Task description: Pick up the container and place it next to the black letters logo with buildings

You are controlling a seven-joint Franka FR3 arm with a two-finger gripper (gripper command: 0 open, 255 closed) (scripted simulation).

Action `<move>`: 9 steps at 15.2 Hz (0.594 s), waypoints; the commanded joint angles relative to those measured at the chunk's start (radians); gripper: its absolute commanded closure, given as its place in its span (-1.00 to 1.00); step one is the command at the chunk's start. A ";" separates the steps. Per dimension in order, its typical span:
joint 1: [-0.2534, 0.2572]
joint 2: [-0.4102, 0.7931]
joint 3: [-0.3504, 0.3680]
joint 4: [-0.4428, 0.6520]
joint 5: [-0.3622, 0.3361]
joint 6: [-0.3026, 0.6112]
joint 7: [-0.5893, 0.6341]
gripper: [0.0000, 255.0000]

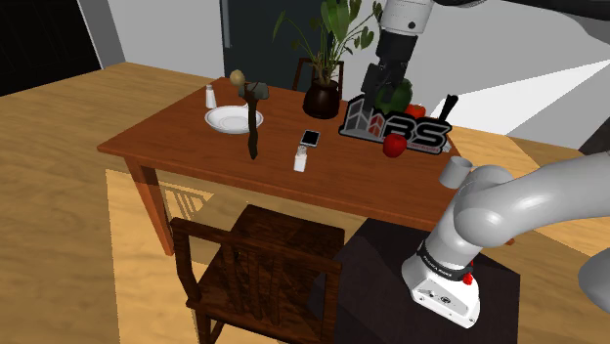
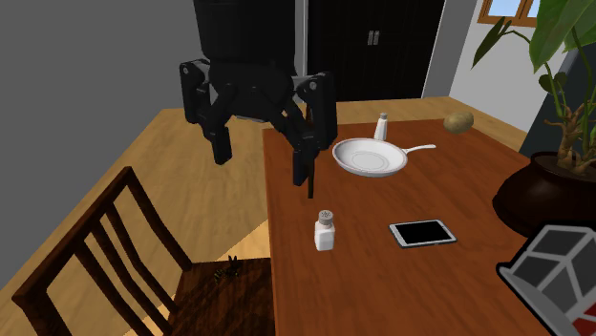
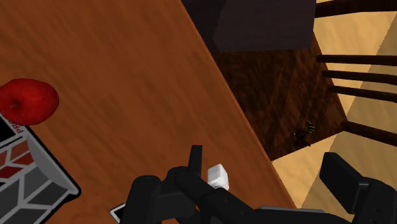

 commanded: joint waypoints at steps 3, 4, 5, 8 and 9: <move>-0.002 0.043 -0.005 -0.022 -0.004 0.066 -0.011 -1.00; -0.002 0.067 -0.008 -0.031 -0.006 0.099 -0.016 -1.00; -0.003 0.091 -0.010 -0.039 -0.007 0.132 -0.022 -1.00; -0.005 0.172 -0.017 -0.053 -0.012 0.228 -0.037 -1.00; -0.006 0.201 -0.020 -0.055 -0.013 0.259 -0.042 -1.00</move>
